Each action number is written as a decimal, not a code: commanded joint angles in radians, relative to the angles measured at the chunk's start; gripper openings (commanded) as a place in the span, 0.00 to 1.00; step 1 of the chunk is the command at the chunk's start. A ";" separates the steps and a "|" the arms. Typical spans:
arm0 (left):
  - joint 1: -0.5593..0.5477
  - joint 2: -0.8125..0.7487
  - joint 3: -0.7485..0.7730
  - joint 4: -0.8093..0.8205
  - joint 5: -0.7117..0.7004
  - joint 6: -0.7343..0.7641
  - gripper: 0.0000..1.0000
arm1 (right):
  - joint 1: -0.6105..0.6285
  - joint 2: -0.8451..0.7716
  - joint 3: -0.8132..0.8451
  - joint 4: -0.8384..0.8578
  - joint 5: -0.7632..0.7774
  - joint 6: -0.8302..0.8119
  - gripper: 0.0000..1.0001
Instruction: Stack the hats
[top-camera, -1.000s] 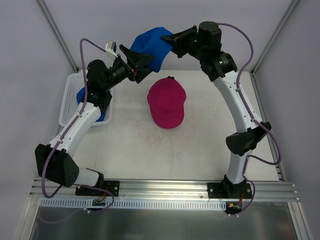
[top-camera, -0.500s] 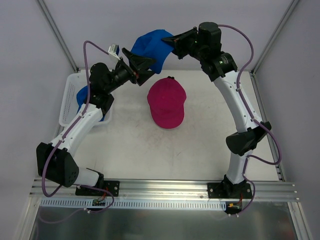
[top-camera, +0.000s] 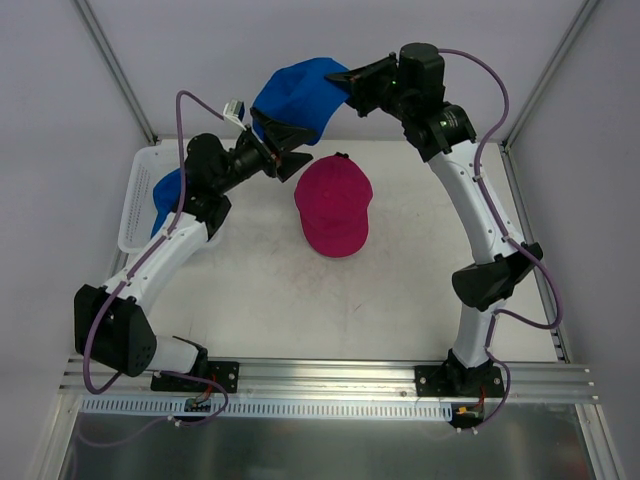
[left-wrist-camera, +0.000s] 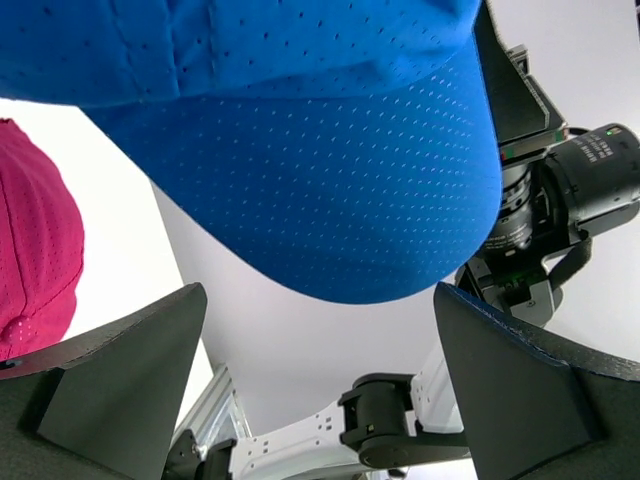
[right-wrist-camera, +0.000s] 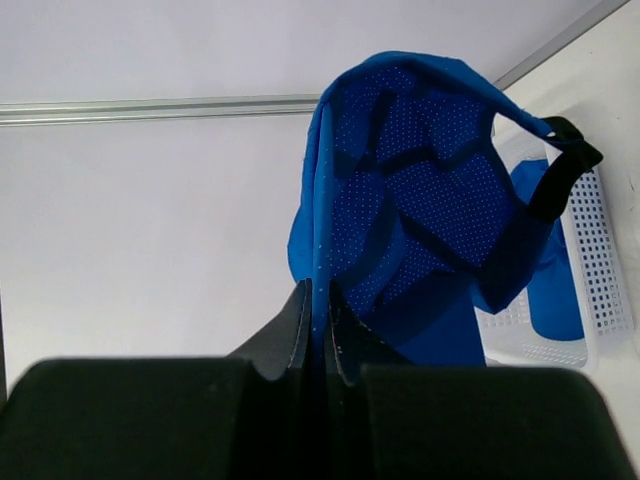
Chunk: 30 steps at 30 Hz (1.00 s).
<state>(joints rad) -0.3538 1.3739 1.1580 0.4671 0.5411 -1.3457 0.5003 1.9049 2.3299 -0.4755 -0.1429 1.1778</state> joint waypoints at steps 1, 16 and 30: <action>0.013 -0.021 0.058 0.062 -0.007 -0.004 0.99 | -0.002 -0.033 0.017 0.060 -0.009 0.022 0.00; 0.108 0.028 0.224 -0.012 -0.003 -0.058 0.55 | 0.001 -0.133 -0.173 0.063 -0.063 -0.026 0.00; 0.136 0.037 0.233 -0.016 0.065 0.019 0.00 | -0.032 -0.317 -0.635 0.277 -0.214 -0.159 0.00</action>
<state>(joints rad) -0.2291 1.4174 1.3037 0.3172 0.6270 -1.3853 0.4320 1.6341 1.7535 -0.1627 -0.1654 1.1904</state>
